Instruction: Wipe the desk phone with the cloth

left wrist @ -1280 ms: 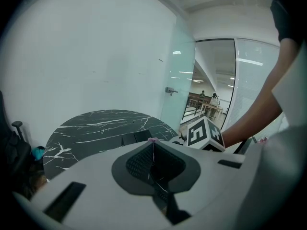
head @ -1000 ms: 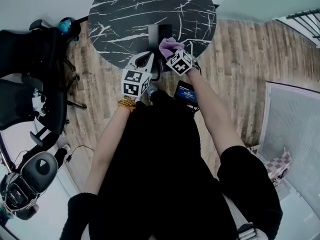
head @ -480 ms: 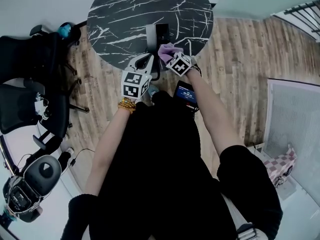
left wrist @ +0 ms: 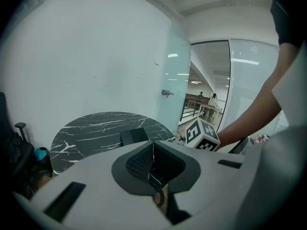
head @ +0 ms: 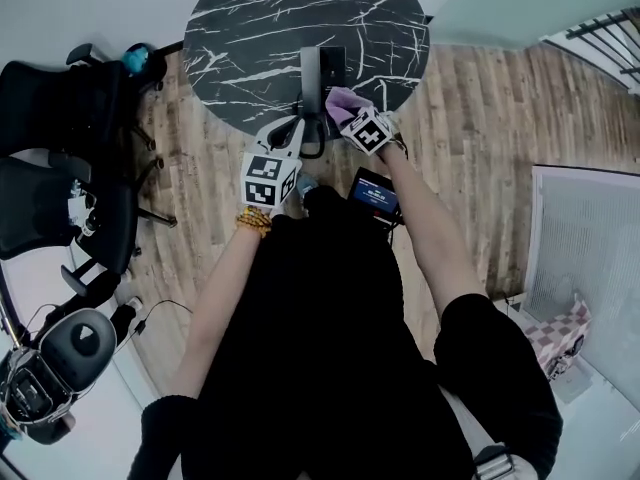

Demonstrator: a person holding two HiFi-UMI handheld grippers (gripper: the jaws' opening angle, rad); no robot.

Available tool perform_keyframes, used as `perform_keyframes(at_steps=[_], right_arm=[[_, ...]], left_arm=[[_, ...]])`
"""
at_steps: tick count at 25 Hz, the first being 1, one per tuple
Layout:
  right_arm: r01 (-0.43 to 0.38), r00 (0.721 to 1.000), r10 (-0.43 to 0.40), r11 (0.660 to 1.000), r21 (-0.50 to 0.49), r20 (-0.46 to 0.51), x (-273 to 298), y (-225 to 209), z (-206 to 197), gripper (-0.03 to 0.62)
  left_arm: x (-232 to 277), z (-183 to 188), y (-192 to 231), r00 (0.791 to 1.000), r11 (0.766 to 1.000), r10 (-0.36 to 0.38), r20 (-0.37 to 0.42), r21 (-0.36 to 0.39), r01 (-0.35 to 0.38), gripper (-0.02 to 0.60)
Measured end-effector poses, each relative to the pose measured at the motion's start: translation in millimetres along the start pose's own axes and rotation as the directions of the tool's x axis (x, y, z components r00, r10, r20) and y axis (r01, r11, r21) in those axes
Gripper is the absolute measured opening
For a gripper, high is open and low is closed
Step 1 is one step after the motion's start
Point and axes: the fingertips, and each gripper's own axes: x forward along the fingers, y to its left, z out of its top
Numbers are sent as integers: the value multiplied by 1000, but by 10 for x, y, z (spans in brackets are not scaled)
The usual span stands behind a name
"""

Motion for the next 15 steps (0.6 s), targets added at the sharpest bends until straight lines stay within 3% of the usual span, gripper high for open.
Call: perform_keyframes(at_steps=[2, 4, 7, 10, 15], right_arm=[[40, 992, -49, 996, 79, 120, -206, -77, 207, 58], [103, 959, -140, 982, 155, 248, -491, -134, 465, 58], [172, 870, -261, 956, 238, 418, -1031, -45, 883, 58], [222, 772, -338, 937, 270, 538, -1536, 309, 1193, 58], [275, 666, -401, 916, 293, 629, -2136, 1103, 1260, 58]], left_arm=[[-74, -23, -5, 1000, 1000, 4, 12, -1, -4, 15], [-170, -20, -22, 1000, 1000, 8, 29, 6, -8, 15], [-326, 89, -112, 997, 1000, 16, 75, 25, -18, 15], [-536, 223, -266, 992, 998, 27, 127, 48, -34, 14], [-1098, 373, -534, 966, 992, 61, 250, 88, -85, 15]])
